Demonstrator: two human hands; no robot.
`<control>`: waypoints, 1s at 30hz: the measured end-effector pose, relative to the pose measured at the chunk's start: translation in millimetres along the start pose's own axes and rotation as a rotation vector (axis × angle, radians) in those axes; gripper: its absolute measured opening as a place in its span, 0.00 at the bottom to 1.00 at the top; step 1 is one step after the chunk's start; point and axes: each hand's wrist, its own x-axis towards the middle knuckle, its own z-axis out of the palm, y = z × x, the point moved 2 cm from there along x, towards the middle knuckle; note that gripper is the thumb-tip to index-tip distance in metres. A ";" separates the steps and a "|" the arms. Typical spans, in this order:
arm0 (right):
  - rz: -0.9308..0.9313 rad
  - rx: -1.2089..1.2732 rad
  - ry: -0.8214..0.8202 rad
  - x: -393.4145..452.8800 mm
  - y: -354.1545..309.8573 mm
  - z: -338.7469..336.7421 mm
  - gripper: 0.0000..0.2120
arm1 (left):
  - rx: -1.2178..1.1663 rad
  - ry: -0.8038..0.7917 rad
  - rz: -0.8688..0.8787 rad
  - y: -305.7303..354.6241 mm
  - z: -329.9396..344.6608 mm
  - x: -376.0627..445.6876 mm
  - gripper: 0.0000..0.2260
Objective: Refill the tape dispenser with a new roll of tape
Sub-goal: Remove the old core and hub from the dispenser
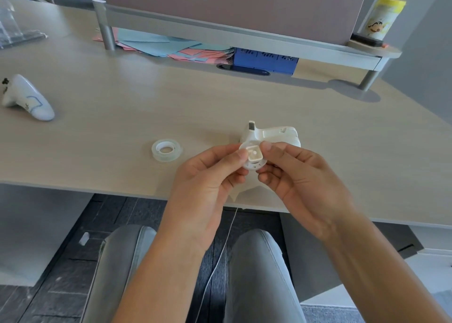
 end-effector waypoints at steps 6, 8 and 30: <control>-0.018 0.013 0.001 0.8 6.9 4.1 0.12 | -0.010 0.006 -0.015 -0.5 -4.9 -1.6 0.06; -0.021 0.027 0.011 1.0 9.4 6.2 0.10 | -0.033 -0.001 -0.031 -0.6 -4.6 -1.3 0.05; -0.391 -0.604 0.164 16.3 17.6 13.9 0.04 | 0.671 0.328 0.258 25.5 -33.0 4.7 0.05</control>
